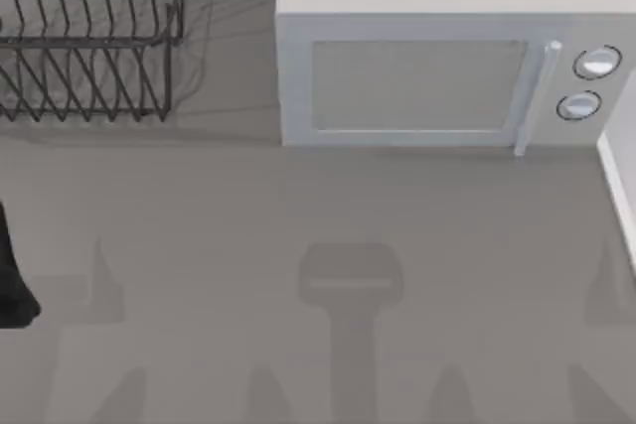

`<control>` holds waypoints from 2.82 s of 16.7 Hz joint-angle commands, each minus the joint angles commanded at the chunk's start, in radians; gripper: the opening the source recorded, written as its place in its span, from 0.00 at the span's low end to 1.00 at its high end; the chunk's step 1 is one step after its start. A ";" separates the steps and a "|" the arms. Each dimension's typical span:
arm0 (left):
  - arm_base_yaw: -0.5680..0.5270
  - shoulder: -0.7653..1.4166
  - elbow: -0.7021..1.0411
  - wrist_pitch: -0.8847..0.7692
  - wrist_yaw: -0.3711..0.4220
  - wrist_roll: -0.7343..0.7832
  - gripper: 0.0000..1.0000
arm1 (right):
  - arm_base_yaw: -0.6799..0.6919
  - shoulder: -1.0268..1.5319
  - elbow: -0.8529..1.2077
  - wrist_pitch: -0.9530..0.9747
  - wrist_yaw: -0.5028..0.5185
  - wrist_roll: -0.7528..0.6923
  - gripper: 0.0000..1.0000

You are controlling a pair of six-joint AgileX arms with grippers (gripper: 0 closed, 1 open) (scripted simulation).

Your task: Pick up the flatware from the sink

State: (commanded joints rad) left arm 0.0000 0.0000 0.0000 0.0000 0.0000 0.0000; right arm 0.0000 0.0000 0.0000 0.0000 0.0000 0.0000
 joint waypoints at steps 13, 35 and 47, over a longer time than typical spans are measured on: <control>0.000 0.000 0.000 0.000 0.000 0.000 1.00 | 0.000 0.000 0.000 0.000 0.000 0.000 1.00; 0.000 0.000 0.000 0.000 0.000 0.000 1.00 | -0.070 0.587 0.506 -0.305 0.001 -0.064 1.00; 0.000 0.000 0.000 0.000 0.000 0.000 1.00 | -0.212 1.779 1.537 -0.926 0.004 -0.195 1.00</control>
State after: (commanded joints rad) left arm 0.0000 0.0000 0.0000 0.0000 0.0000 0.0000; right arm -0.2116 1.7793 1.5373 -0.9259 0.0037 -0.1954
